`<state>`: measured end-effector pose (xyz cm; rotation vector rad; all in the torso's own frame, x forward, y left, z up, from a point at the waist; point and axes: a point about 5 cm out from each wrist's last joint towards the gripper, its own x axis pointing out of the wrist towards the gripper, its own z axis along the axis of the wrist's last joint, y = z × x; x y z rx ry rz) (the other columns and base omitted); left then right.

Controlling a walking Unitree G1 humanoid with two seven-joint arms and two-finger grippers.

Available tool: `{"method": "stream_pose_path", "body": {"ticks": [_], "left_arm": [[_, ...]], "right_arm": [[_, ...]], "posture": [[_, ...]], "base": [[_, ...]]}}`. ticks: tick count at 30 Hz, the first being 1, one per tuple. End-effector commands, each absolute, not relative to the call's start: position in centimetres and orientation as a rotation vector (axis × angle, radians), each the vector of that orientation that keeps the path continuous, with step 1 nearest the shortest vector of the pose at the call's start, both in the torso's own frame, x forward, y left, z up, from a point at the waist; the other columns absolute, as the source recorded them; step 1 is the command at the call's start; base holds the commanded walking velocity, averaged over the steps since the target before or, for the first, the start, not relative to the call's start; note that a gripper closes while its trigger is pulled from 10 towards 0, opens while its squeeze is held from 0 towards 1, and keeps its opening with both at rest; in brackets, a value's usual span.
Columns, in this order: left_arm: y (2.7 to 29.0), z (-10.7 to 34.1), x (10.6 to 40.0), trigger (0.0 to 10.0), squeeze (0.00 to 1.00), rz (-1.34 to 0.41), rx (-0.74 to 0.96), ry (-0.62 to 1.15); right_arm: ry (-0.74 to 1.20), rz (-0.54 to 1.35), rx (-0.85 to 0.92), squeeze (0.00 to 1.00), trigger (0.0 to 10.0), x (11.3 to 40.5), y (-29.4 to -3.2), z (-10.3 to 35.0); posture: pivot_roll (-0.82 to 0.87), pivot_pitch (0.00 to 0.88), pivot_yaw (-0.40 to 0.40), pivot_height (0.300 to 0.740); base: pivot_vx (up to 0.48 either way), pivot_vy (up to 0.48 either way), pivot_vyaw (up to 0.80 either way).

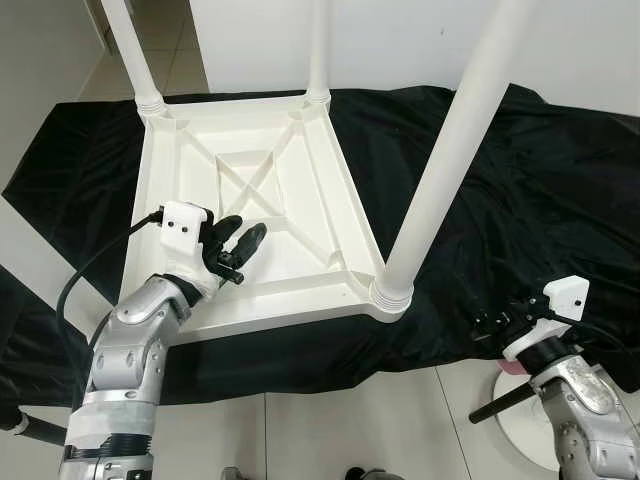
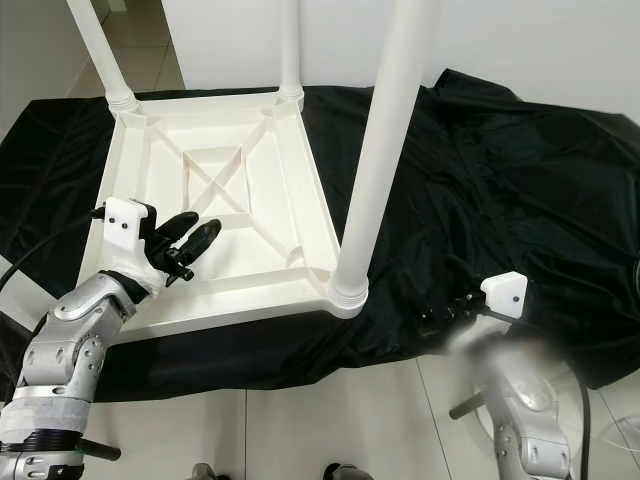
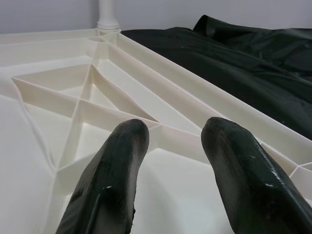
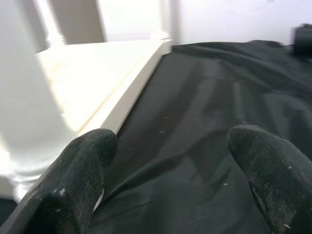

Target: Building children table

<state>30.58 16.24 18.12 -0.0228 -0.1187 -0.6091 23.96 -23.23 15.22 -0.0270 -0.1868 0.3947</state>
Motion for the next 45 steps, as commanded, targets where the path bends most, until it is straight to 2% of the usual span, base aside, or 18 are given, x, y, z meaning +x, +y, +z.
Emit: {"method": "stream_pose_path", "body": {"ticks": [1,3,4,9,15,26,32,45], "left_arm": [[16.1,18.1,30.5,10.0,0.00,-0.635,-0.017,-0.106],[16.2,18.2,30.5,10.0,0.00,-0.634,-0.014,-0.105],[16.3,18.1,30.5,10.0,0.00,-0.633,-0.007,-0.098],[16.3,17.9,30.2,10.0,0.00,-0.652,0.003,-0.085],[16.8,16.9,29.3,10.0,0.00,-0.705,0.044,-0.040],[16.5,16.4,28.1,10.0,0.00,-0.823,0.033,0.002],[15.0,16.1,27.6,10.0,0.00,-0.898,0.050,0.005],[12.3,15.2,26.9,10.0,0.00,-0.956,0.035,0.032]], "right_arm": [[-0.158,0.462,-0.028,0.00,10.0,23.5,-23.0,15.1],[-0.150,0.484,-0.036,0.00,10.0,23.3,-23.1,15.2],[-0.118,0.572,-0.048,0.00,10.0,22.8,-23.2,15.3],[-0.092,0.630,-0.071,0.00,10.0,22.5,-23.3,15.3],[-0.052,0.772,-0.098,0.00,10.0,23.0,-22.3,15.1],[-0.087,0.809,-0.094,0.00,10.0,25.1,-20.5,14.9],[-0.147,0.718,-0.046,0.00,10.0,27.6,-18.7,15.0],[-0.177,0.725,-0.020,0.00,10.0,29.4,-15.5,15.0]], "posture": [[-0.06,0.065,0.023,0.740],[-0.06,0.065,0.023,0.740],[-0.05,0.065,0.024,0.740],[-0.05,0.063,0.020,0.740],[-0.03,0.043,0.018,0.740],[0.00,0.007,0.024,0.740],[-0.03,0.002,0.028,0.740],[-0.06,0.022,0.041,0.740]], "base": [[0.000,0.000,0.00],[0.000,0.000,0.00],[0.000,0.000,0.00],[0.000,0.000,0.00],[0.000,0.000,0.00],[0.000,0.000,0.00],[0.000,0.000,0.00],[0.000,0.000,0.00]]}}
